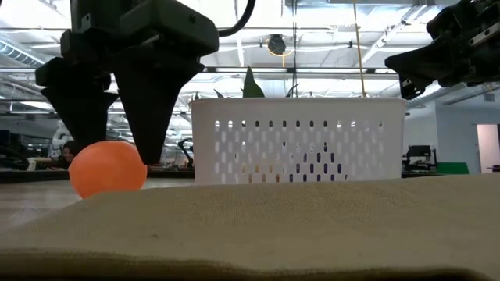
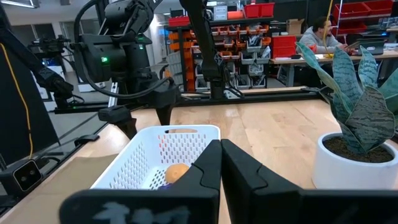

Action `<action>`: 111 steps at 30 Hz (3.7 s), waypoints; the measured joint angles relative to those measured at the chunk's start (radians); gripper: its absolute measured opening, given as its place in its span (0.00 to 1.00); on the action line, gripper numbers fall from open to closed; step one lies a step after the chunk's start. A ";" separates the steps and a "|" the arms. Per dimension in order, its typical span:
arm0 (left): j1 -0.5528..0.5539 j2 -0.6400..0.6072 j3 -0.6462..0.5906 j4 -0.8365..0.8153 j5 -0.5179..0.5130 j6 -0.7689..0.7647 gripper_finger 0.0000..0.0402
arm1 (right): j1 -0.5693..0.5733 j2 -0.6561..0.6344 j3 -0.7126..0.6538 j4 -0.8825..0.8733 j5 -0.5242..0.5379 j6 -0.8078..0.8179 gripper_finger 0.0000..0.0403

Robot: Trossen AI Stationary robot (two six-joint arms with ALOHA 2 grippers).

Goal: Pick and placing Produce into tupperware
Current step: Put the orange into the white basket

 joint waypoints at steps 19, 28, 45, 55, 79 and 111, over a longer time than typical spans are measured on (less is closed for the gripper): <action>-0.013 0.000 0.000 -0.026 0.004 -0.036 0.99 | 0.000 0.000 0.000 -0.002 0.000 0.008 0.00; -0.013 0.000 -0.001 -0.026 0.001 -0.015 0.99 | 0.000 0.000 0.000 -0.002 0.000 0.008 0.00; -0.013 0.000 -0.001 -0.017 -0.002 0.002 0.71 | 0.000 0.000 0.000 -0.002 0.000 0.008 0.00; -0.013 0.000 -0.001 0.032 -0.030 0.028 0.68 | 0.000 0.000 0.000 -0.002 0.000 0.008 0.00; -0.013 -0.004 -0.166 0.257 0.056 0.073 0.71 | 0.000 0.000 0.000 0.001 0.000 0.015 0.00; 0.056 0.004 -0.008 0.014 0.082 0.368 0.51 | 0.000 0.000 0.000 0.001 0.000 0.016 0.00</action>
